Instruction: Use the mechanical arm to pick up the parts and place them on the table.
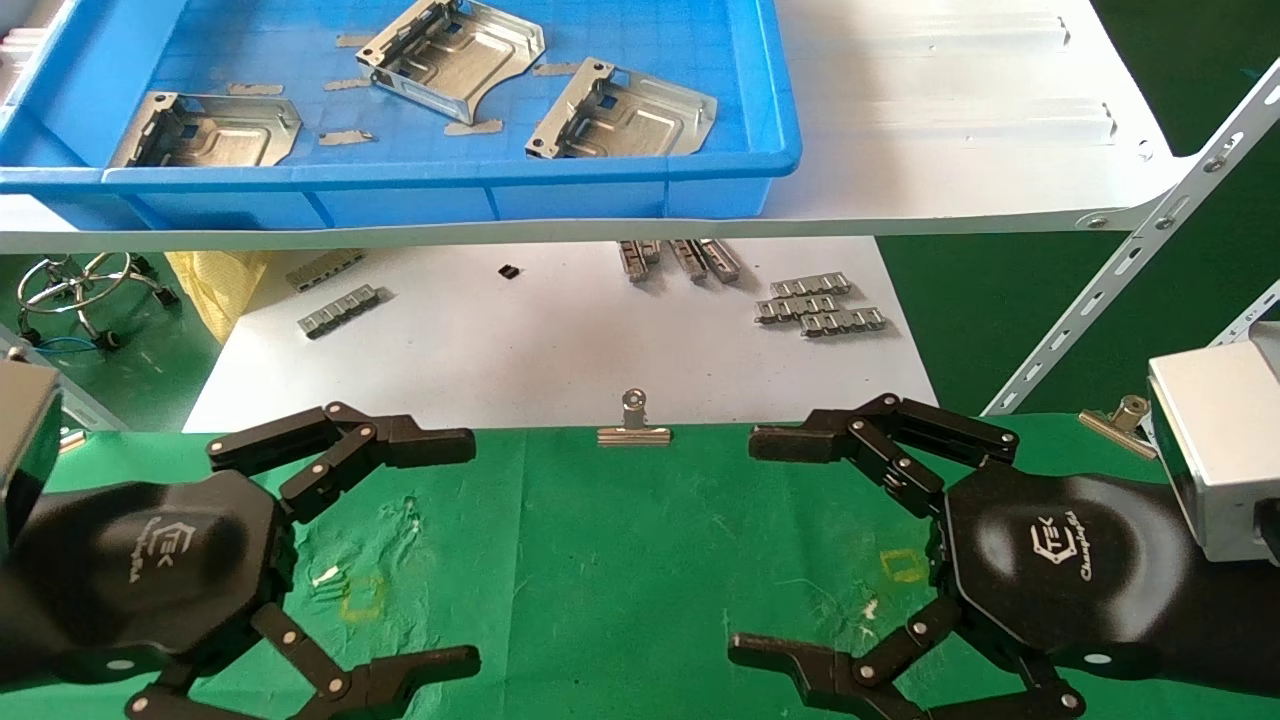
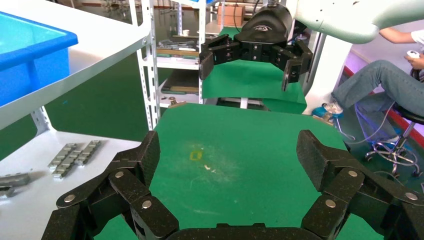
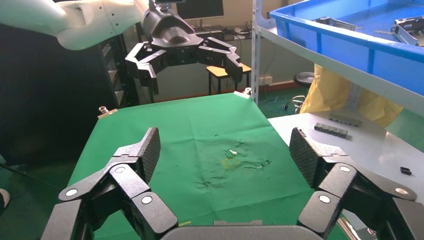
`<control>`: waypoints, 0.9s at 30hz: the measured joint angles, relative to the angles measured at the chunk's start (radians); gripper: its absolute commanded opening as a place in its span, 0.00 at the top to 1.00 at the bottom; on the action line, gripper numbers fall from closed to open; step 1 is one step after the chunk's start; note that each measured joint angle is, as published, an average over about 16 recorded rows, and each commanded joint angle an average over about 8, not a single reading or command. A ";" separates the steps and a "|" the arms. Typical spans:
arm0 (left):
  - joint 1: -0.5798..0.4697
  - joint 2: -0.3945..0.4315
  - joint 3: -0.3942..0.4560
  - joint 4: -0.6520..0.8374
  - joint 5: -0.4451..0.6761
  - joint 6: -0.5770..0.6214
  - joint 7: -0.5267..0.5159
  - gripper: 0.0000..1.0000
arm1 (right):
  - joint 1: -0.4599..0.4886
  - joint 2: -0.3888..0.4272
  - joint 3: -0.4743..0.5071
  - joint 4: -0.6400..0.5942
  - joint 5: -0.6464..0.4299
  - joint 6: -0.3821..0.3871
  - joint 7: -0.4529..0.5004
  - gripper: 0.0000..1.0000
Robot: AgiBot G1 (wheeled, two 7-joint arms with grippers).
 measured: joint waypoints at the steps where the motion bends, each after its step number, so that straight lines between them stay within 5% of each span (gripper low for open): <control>1: 0.000 0.000 0.000 0.000 0.000 0.000 0.000 0.00 | 0.000 0.000 0.000 0.000 0.000 0.000 0.000 1.00; 27: -0.065 0.015 0.006 0.015 0.025 -0.013 -0.016 0.00 | 0.000 0.000 0.000 0.000 0.000 0.000 0.000 1.00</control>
